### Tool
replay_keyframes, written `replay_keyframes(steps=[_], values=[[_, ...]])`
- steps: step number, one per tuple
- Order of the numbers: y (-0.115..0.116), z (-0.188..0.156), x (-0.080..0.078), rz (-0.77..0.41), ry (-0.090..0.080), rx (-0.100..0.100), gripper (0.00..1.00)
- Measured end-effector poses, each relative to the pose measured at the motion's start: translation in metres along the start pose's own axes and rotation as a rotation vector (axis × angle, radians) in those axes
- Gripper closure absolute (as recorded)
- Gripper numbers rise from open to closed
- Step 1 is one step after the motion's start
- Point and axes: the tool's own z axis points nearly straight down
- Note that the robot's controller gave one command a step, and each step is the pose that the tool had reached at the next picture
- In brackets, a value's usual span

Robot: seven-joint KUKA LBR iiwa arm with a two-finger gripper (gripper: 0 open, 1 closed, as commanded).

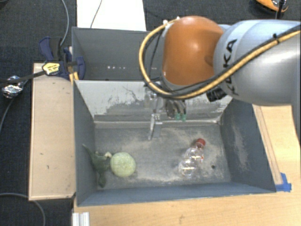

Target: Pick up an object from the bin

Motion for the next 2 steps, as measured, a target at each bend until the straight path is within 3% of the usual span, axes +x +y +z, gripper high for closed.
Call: replay_keyframes(steps=[1, 2], values=[[-0.001, -0.005, -0.001, 0.003, -0.008, -0.001, 0.00], [0.018, 0.039, 0.014, -0.044, -0.013, -0.002, 0.00]])
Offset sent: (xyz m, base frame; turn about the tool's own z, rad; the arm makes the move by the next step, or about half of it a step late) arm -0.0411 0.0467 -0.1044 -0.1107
